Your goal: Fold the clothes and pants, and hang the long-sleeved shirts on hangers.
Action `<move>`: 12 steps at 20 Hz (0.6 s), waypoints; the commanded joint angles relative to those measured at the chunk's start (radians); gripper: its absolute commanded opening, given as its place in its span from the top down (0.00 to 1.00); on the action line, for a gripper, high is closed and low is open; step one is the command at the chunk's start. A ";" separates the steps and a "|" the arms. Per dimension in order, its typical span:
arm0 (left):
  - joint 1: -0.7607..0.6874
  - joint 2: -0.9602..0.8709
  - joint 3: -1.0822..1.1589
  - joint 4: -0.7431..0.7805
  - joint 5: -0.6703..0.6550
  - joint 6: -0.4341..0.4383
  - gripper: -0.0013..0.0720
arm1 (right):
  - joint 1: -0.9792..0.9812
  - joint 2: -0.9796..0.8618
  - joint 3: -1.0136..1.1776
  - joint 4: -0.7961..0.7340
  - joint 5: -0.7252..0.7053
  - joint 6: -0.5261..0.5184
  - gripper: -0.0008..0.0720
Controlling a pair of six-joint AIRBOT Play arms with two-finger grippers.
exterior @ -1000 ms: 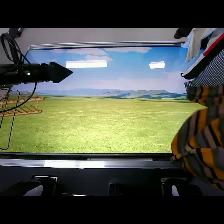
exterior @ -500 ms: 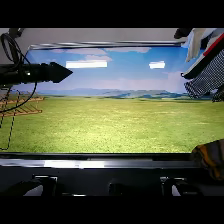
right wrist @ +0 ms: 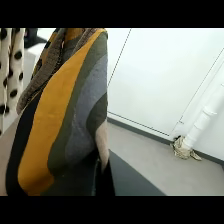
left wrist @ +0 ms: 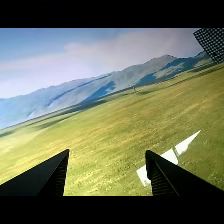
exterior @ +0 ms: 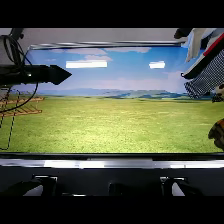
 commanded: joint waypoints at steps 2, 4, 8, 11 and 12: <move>0.000 -0.013 0.000 0.010 0.000 0.000 0.23 | -0.093 -0.069 0.086 0.020 -0.106 0.034 0.96; 0.000 -0.018 0.000 0.010 0.000 0.000 0.23 | -0.132 -0.090 0.103 0.017 -0.119 0.057 0.96; 0.000 -0.018 0.000 0.010 0.000 0.000 0.23 | -0.213 -0.096 0.111 0.017 -0.190 0.113 0.96; 0.000 -0.018 0.000 0.011 0.000 0.000 0.23 | -0.239 -0.096 0.111 0.009 -0.225 0.129 0.96; 0.000 -0.018 0.000 0.011 0.000 0.000 0.23 | -0.239 -0.096 0.111 0.000 -0.227 0.139 0.96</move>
